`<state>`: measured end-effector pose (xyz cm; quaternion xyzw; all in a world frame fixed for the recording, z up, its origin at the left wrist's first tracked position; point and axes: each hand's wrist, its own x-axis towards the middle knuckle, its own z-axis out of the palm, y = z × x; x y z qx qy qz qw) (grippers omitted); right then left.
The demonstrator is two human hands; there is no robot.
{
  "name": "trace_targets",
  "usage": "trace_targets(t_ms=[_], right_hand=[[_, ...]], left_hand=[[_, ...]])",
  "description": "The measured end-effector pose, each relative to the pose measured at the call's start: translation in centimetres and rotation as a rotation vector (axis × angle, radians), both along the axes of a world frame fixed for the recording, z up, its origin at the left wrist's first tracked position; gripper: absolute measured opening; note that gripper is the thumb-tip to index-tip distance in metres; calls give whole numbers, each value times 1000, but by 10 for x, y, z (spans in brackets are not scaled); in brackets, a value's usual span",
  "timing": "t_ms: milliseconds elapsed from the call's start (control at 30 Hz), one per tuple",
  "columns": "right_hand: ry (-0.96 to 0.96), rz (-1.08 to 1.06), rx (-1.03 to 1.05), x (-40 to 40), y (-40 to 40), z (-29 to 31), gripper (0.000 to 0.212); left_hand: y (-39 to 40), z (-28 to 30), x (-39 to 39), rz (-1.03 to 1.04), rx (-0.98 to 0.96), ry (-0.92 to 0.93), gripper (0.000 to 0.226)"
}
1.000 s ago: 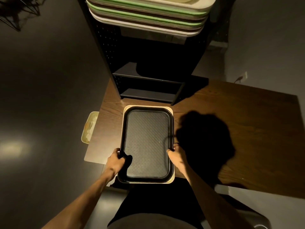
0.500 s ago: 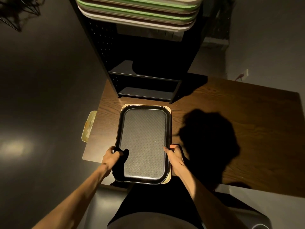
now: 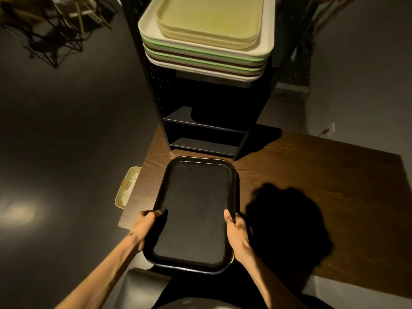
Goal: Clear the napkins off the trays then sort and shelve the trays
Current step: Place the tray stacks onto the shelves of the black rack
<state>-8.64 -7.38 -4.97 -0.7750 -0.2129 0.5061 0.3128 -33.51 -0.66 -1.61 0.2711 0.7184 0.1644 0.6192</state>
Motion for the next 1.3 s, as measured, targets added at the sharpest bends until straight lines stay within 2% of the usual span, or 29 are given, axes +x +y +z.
trace_targets(t_ms=[100, 133, 233, 333, 400, 467, 600, 667, 733, 900, 1000, 1033, 1100, 1200, 1300], right_hand=[[100, -2, 106, 2, -3, 10, 51], [42, 3, 176, 3, -1, 16, 43], [-38, 1, 292, 5, 9, 41, 14], [-40, -1, 346, 9, 23, 63, 24], [23, -27, 364, 12, 32, 74, 18], [71, -64, 377, 13, 39, 88, 21], [197, -93, 392, 18, 60, 123, 32], [206, -117, 373, 22, 78, 138, 33], [215, -112, 368, 25, 96, 152, 29], [308, -128, 343, 29, 118, 152, 59], [399, -155, 296, 30, 109, 136, 108], [429, -128, 289, 31, 104, 130, 113], [468, -119, 228, 27, 97, 128, 107], [552, -111, 100, 23, 92, 119, 70], [606, -139, 106, 21, 91, 120, 64]], left_hand=[[-8, 17, -2, 103, 84, -47, 21], [-10, 22, 0, 158, 111, -67, 16], [-14, 35, 6, 271, 196, -129, 26], [-9, 58, 5, 246, 271, -148, 17], [-1, 72, 1, 232, 302, -138, 12], [10, 83, -2, 203, 315, -190, 22], [33, 104, -5, 50, 318, -471, 50], [45, 115, 3, 16, 357, -508, 50], [59, 127, 14, 58, 402, -465, 46], [90, 127, 21, 97, 398, -439, 32], [102, 118, 21, 133, 356, -440, 28], [106, 116, 22, 126, 355, -435, 28], [113, 113, 24, 112, 352, -423, 30], [124, 109, 26, 116, 346, -420, 32], [134, 102, 29, 136, 311, -416, 32]])
